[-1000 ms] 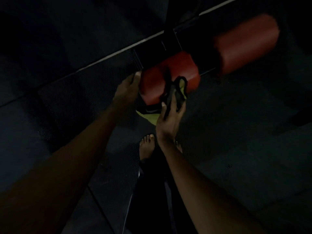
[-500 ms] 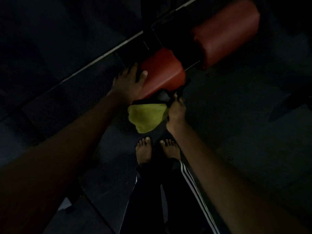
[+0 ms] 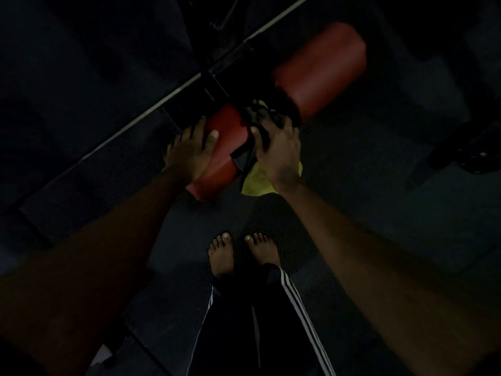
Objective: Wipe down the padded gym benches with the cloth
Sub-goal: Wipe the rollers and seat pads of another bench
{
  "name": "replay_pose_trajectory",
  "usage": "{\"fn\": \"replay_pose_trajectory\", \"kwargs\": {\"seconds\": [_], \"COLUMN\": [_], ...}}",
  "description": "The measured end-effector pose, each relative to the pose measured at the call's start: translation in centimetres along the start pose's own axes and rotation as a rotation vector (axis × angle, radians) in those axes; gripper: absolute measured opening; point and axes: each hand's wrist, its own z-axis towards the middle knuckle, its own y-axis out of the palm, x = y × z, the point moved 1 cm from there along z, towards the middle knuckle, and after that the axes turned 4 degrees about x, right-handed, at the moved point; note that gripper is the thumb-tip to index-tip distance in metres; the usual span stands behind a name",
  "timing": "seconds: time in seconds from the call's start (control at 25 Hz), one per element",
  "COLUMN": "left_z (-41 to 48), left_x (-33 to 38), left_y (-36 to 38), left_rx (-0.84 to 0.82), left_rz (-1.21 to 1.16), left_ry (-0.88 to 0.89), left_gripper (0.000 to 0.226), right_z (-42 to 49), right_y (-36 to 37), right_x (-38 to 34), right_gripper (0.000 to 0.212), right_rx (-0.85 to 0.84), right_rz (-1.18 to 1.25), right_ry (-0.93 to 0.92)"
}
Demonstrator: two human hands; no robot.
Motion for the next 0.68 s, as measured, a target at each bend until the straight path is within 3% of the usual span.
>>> {"fn": "replay_pose_trajectory", "kwargs": {"seconds": [0.2, 0.32, 0.4, 0.48, 0.56, 0.68], "left_z": [0.5, 0.0, -0.8, -1.1, -0.2, 3.2], "left_x": [0.4, 1.2, 1.9, 3.8, 6.9, 12.8], "left_y": [-0.7, -1.2, -1.0, -0.9, 0.0, 1.4], "left_rx": [-0.145, -0.173, -0.035, 0.052, 0.028, 0.084], "left_rz": [-0.009, -0.049, -0.059, -0.110, -0.092, -0.042], "left_ry": [-0.043, -0.097, 0.002, 0.224, 0.381, 0.419], "left_gripper": [0.065, 0.064, 0.063, 0.072, 0.082, 0.075], "right_z": [1.7, 3.7, 5.5, 8.3, 11.5, 15.1], "right_y": [-1.9, -4.6, -6.9, -9.2, -10.8, -11.4], "right_x": [-1.0, -0.6, 0.5, 2.3, 3.9, 5.4], "right_gripper": [0.042, 0.041, 0.040, 0.042, 0.043, 0.053], "right_rx": [-0.114, 0.010, 0.138, 0.195, 0.182, 0.064], "right_rz": [-0.050, -0.117, -0.154, -0.178, -0.206, -0.195], "right_ry": [0.074, 0.136, 0.112, 0.094, 0.079, -0.029]}}
